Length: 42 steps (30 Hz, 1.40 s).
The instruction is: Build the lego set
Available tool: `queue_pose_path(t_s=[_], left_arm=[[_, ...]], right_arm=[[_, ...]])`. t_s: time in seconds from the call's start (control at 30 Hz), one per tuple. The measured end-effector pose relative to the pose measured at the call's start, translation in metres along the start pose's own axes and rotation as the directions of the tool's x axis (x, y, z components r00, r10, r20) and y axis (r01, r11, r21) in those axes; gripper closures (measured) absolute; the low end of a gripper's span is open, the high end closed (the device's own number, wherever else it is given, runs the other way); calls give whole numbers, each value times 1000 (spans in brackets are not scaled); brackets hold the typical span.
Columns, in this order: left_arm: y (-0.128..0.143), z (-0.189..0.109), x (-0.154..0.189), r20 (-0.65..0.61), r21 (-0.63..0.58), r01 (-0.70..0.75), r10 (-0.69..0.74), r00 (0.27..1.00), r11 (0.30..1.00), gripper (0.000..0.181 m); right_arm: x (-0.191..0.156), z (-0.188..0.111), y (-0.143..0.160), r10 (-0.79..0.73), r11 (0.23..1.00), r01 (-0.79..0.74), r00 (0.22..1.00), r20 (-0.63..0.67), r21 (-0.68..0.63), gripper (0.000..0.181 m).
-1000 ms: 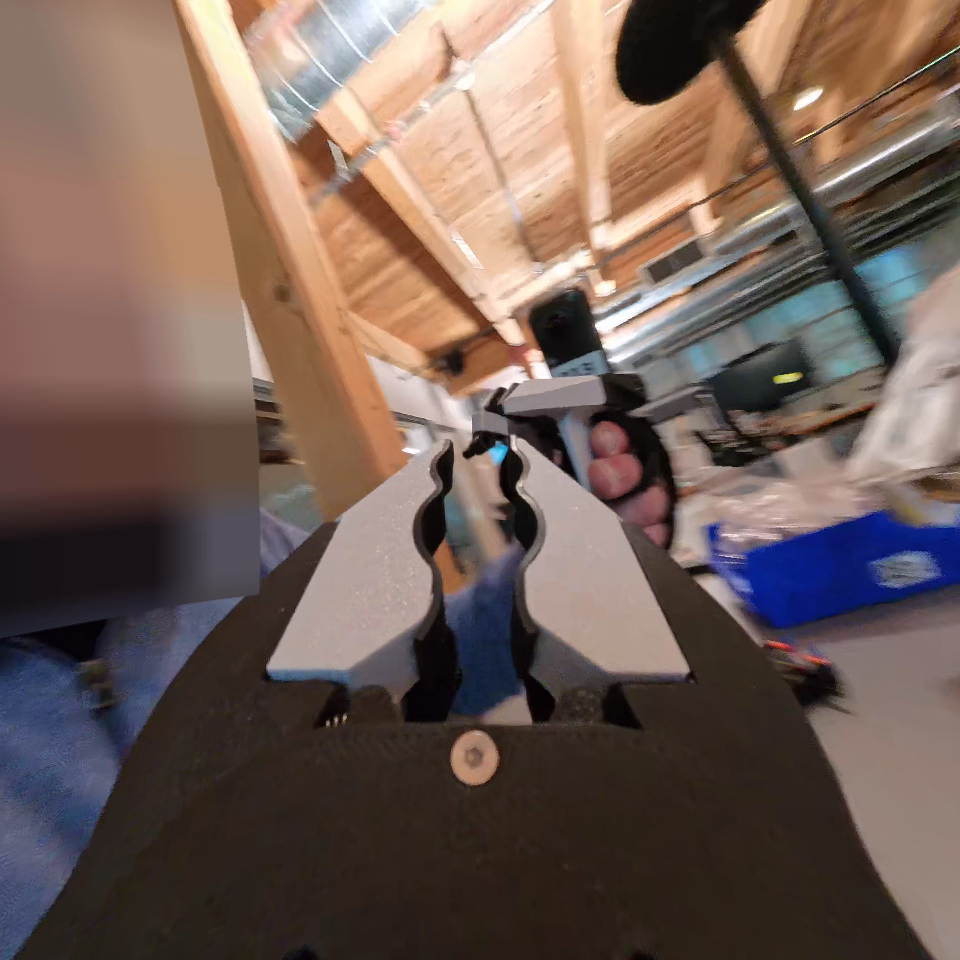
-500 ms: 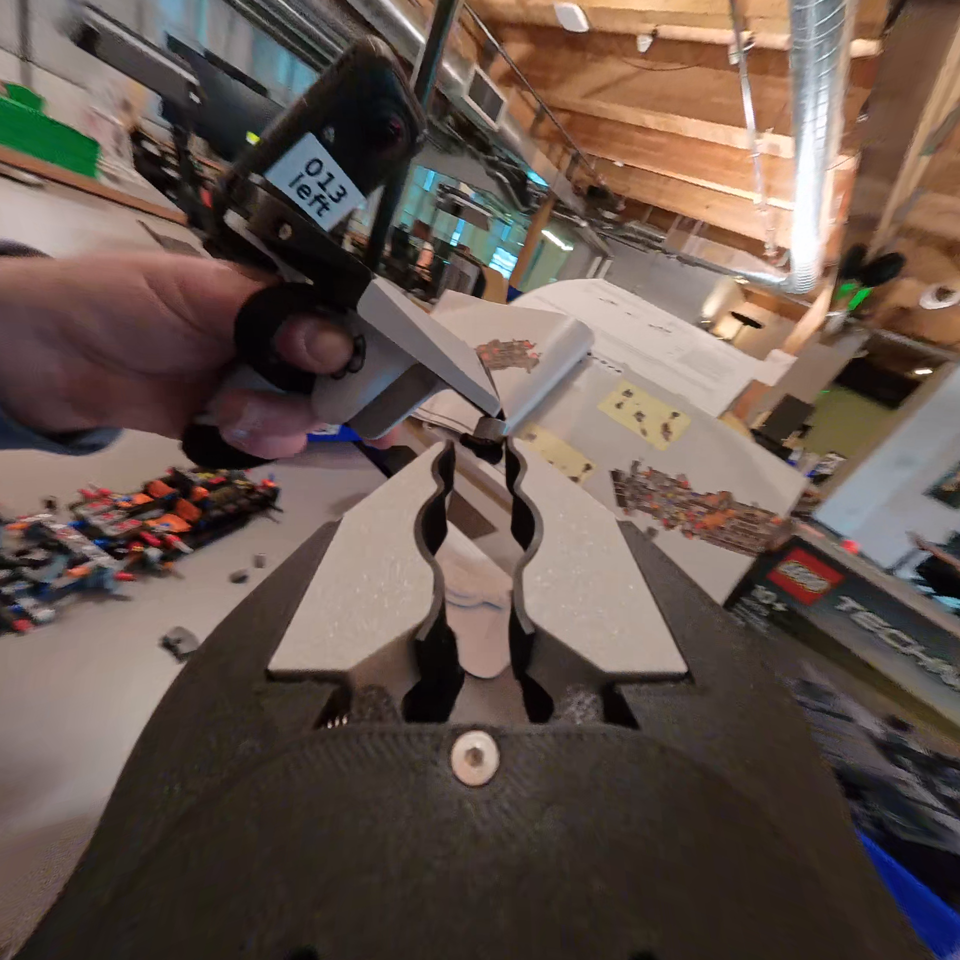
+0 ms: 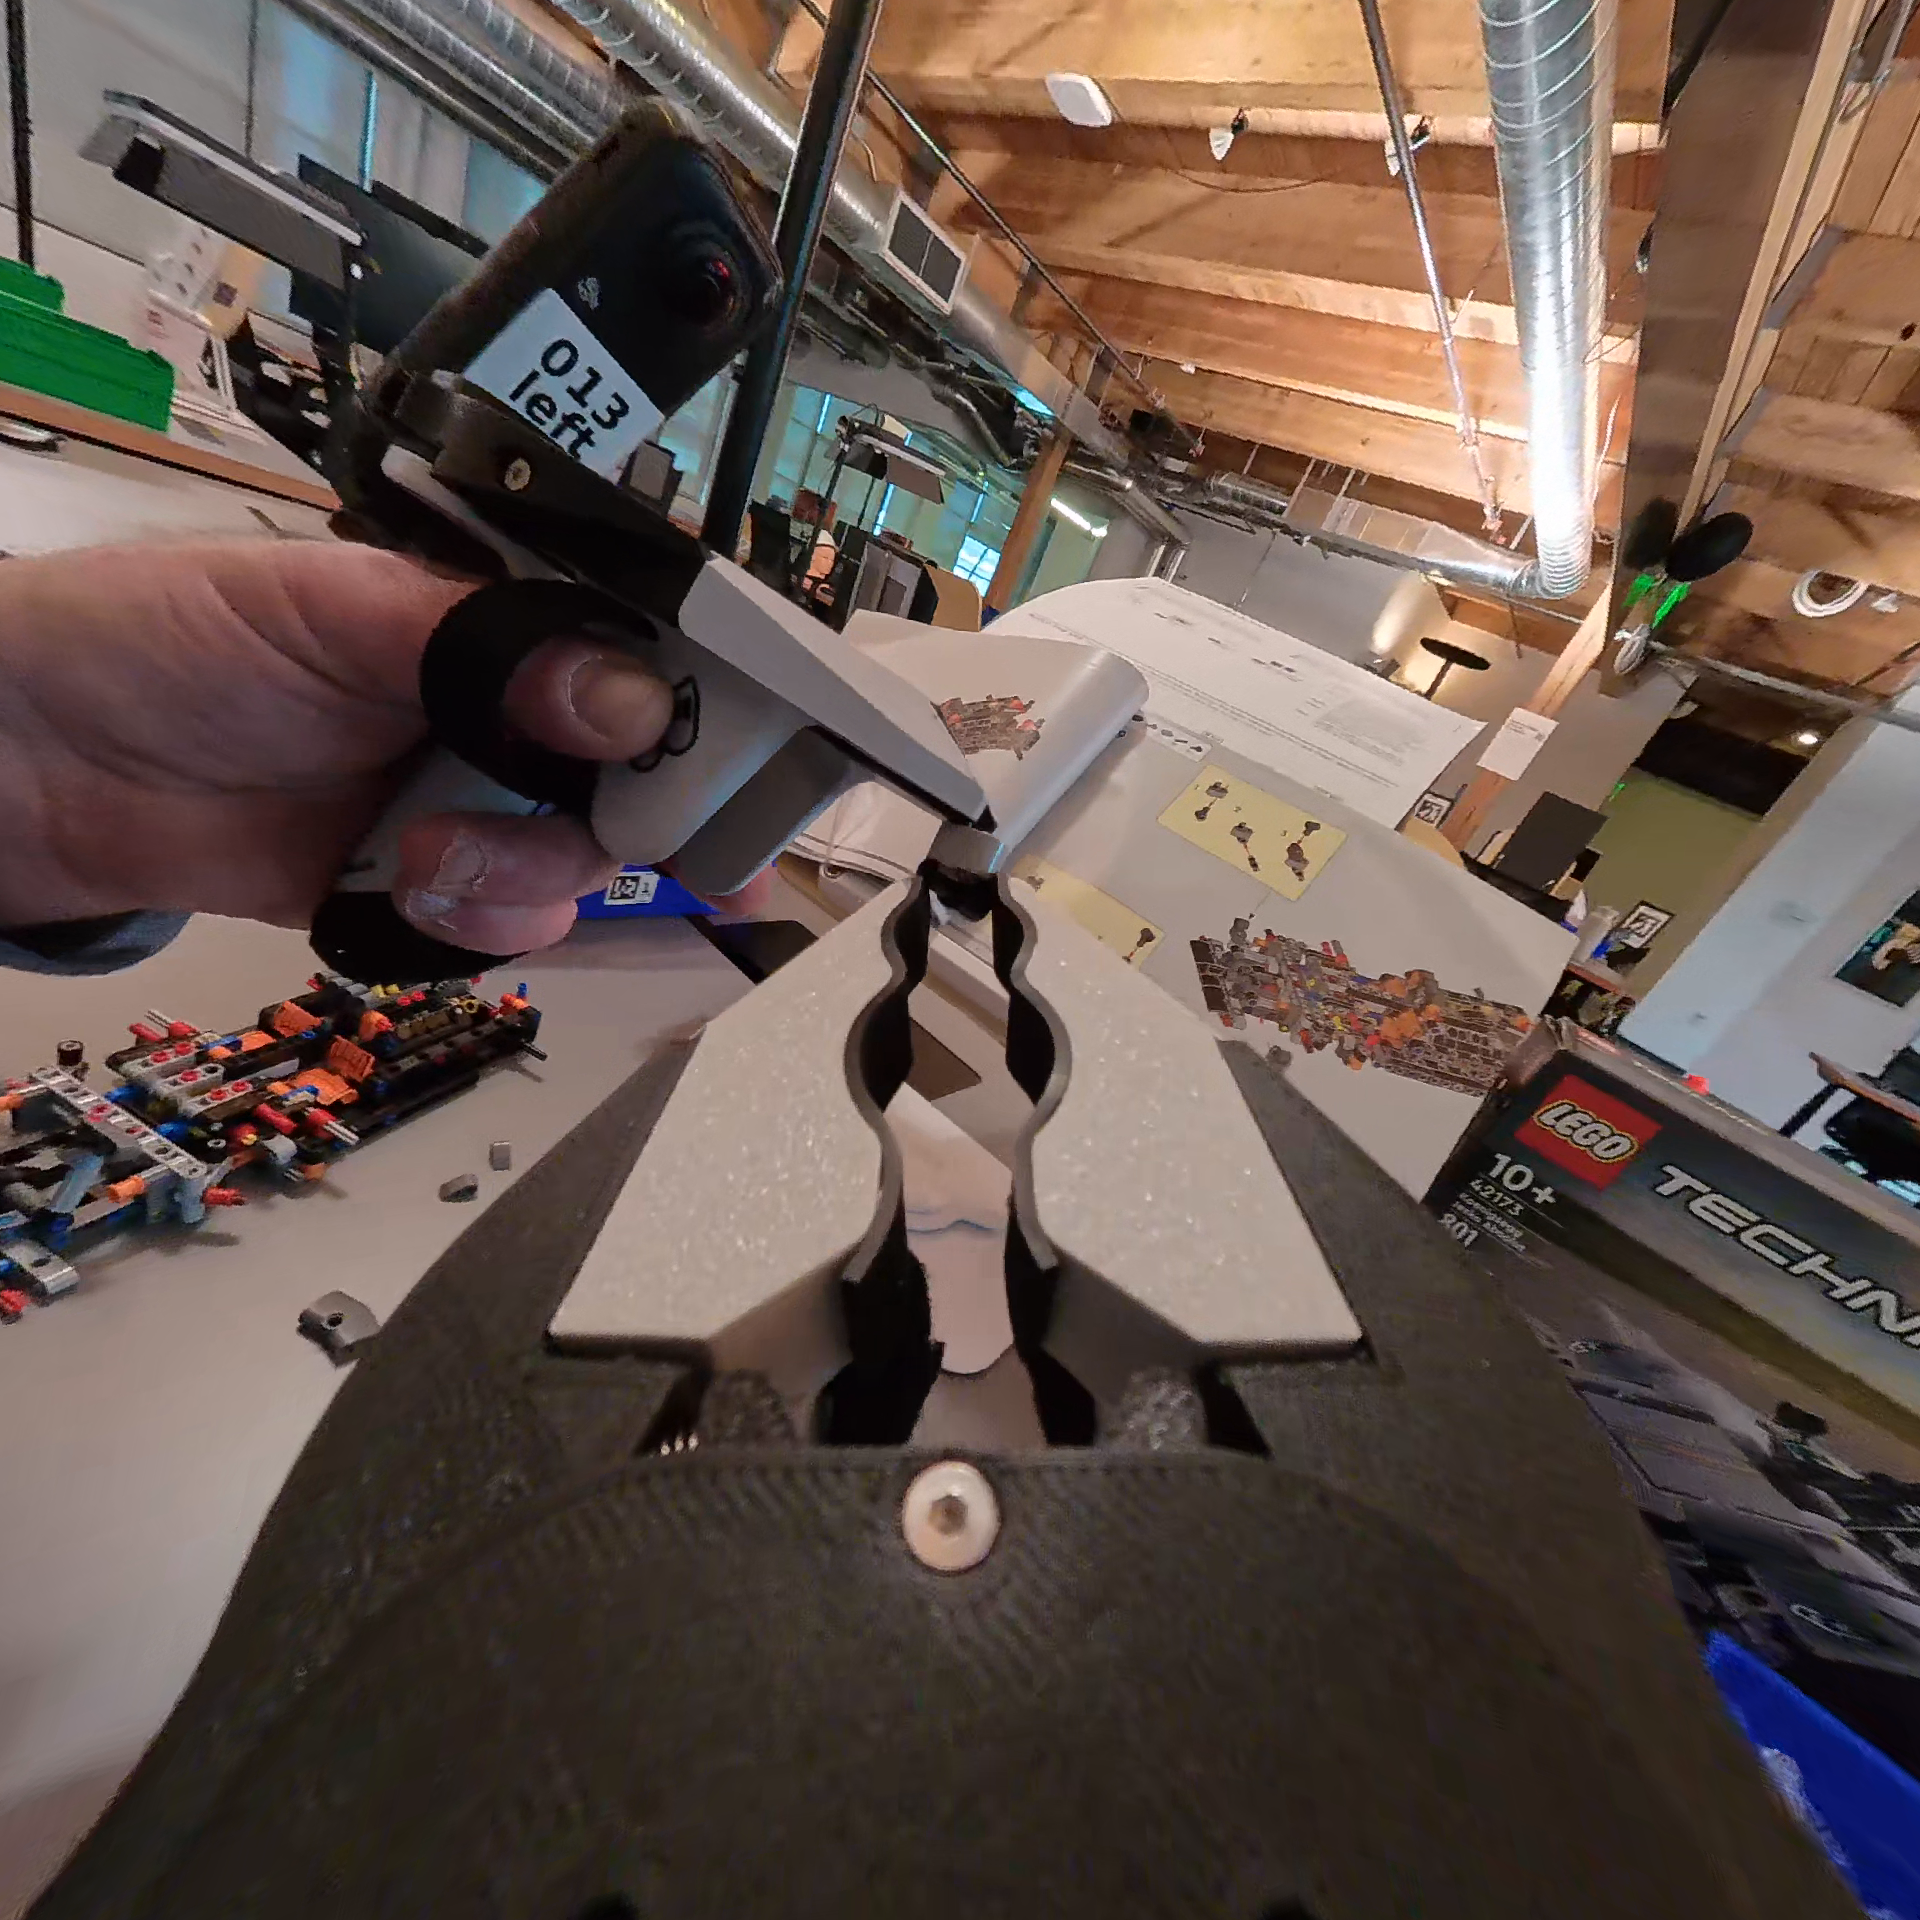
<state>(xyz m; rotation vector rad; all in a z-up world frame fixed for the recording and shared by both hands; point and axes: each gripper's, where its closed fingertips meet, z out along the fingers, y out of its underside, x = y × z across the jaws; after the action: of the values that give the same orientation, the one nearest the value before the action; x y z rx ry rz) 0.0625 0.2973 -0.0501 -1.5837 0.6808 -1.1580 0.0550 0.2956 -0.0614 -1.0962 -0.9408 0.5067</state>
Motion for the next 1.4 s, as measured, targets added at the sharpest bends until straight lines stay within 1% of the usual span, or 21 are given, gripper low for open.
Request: queue_pose_path(t_s=[0.07,0.27,0.37,0.47,0.6,0.73,0.83,0.93,1.03,1.2,1.3,1.4], left_arm=[[-1,-1,0,15,1,-12,12,1000,1000,179],[-1,-3,3,31,7,-16,16,999,1000,179],[0,-3,4,26,8,-4,4,1000,1000,179],[0,-3,4,29,14,-1,1,1000,1000,179],[-4,-3,6,28,54,8,-9,1000,999,179],[-6,-4,6,46,117,11,-16,999,993,179],[-5,-5,7,38,157,31,-38,999,987,179],[-5,-5,9,26,166,37,-41,999,986,179],[-5,-4,11,5,163,37,-38,999,986,179],[-5,-4,11,-21,162,47,-45,999,986,177],[-9,-10,9,-17,188,43,-41,999,981,173],[-8,-12,10,-5,179,22,-21,1000,984,172]], right_arm=[[-2,1,0,18,1000,-18,1000,15,5,173],[-7,2,0,138,989,-142,987,86,48,176],[-8,2,0,138,988,-143,987,87,53,176],[-7,1,0,108,992,-112,992,66,50,176],[-5,1,-4,68,996,-69,997,25,48,176],[-5,2,-6,129,990,-130,991,39,44,177],[-6,2,-5,167,984,-170,983,71,51,176],[-8,0,-6,245,964,-257,960,137,73,177],[-7,-2,-7,268,955,-284,951,156,86,178],[-5,-3,-7,227,968,-238,966,126,84,177],[-5,-4,-9,191,976,-200,976,105,84,177],[-6,-4,-10,191,975,-202,975,115,89,177]])
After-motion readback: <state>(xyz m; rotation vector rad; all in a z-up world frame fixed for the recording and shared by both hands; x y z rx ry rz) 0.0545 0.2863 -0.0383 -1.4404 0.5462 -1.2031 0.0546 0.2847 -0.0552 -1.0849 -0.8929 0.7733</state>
